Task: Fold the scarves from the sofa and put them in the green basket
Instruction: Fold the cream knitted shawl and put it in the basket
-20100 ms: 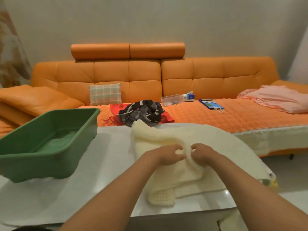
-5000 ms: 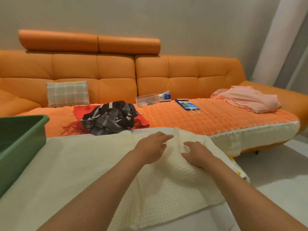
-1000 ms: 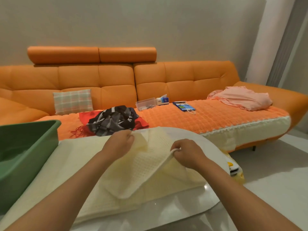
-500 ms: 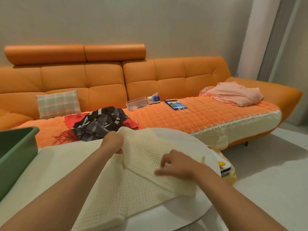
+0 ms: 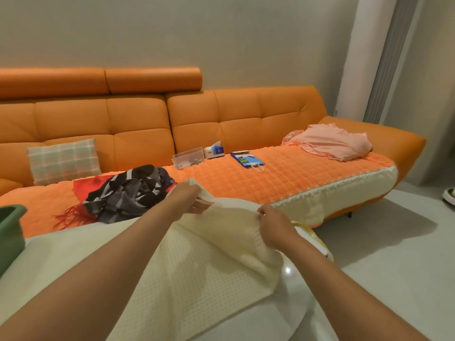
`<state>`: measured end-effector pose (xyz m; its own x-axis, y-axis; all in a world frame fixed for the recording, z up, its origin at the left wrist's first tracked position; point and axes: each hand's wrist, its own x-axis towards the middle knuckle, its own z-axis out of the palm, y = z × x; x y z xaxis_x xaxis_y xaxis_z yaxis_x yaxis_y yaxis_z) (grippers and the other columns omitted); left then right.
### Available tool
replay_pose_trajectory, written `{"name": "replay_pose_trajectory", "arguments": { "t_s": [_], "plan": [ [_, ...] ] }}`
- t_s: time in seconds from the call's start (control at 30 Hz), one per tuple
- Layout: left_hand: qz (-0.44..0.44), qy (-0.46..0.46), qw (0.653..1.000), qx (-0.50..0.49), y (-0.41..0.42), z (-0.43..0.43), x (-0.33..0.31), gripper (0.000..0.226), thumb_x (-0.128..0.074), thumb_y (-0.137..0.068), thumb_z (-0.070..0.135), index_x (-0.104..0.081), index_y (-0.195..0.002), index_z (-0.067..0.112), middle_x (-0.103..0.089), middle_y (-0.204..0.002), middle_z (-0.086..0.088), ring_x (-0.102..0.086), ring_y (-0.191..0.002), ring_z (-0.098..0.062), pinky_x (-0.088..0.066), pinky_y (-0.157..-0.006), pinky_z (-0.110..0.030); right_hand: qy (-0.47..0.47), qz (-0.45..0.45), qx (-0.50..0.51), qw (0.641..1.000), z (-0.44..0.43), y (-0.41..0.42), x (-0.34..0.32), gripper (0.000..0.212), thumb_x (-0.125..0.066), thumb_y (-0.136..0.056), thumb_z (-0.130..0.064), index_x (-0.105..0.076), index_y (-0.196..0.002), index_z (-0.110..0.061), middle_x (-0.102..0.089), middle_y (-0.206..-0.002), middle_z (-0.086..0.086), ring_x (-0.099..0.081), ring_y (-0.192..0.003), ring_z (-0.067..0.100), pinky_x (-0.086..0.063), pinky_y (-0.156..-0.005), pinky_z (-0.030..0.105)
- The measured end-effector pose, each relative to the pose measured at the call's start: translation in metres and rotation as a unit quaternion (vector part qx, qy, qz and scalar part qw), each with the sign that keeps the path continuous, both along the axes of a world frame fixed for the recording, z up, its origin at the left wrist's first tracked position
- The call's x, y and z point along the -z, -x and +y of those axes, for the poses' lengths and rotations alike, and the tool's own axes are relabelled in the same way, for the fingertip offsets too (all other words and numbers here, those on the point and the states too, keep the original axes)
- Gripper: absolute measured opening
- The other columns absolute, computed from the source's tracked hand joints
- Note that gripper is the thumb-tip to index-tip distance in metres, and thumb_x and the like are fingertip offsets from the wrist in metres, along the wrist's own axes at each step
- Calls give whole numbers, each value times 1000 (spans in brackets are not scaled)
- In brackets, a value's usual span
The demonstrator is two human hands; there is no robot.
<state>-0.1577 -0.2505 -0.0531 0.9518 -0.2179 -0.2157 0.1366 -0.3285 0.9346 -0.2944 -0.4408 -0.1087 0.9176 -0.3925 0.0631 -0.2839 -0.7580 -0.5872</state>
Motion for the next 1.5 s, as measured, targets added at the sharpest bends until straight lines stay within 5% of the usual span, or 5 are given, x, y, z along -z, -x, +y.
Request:
{"name": "replay_pose_trajectory", "arguments": {
  "t_s": [0.23,0.43,0.7,0.93,1.5],
  "plan": [
    [-14,92,992,80,-30,-117,-68,31,-45,-103,18,-41,-134,20,-61,-124,-8,-64,-97,-18,-51,-96,-43,21,-8,199,980,-110,-21,-60,38,-36,-98,-11,-49,-134,-14,-61,-119,11,-57,-92,29,-49,-73,39],
    [-48,164,981,90,-49,-191,-124,28,-49,-101,24,-52,-127,15,-65,-117,-4,-68,-100,-17,-45,-78,-29,87,-169,304,934,-154,-19,-123,33,-29,-105,-24,-53,-125,-14,-65,-117,17,-59,-103,38,-36,-73,37],
    [-103,-37,993,46,-63,-139,-97,18,-41,-98,26,-55,-98,14,-73,-77,-4,-66,-68,-25,-43,-70,-31,109,-136,183,967,-93,-24,-119,29,-42,-96,-26,-63,-115,-22,-69,-107,4,-61,-92,27,-48,-72,33],
    [-216,-344,913,31,-75,-18,-31,11,-46,-94,5,-56,-90,1,-61,-83,-12,-63,-77,-29,-50,-59,-35,16,-13,13,1000,-2,-28,-68,26,-50,-94,-27,-70,-110,-22,-70,-109,2,-65,-93,23,-54,-76,34],
    [-289,-443,848,1,-97,91,76,37,-37,-92,2,-45,-126,12,-64,-94,-7,-54,-79,-26,-38,-61,-36,-209,132,-210,946,106,-12,-4,14,-75,-83,-35,-80,-85,-22,-75,-87,-14,-69,-81,6,-55,-70,22]
  ]
}}
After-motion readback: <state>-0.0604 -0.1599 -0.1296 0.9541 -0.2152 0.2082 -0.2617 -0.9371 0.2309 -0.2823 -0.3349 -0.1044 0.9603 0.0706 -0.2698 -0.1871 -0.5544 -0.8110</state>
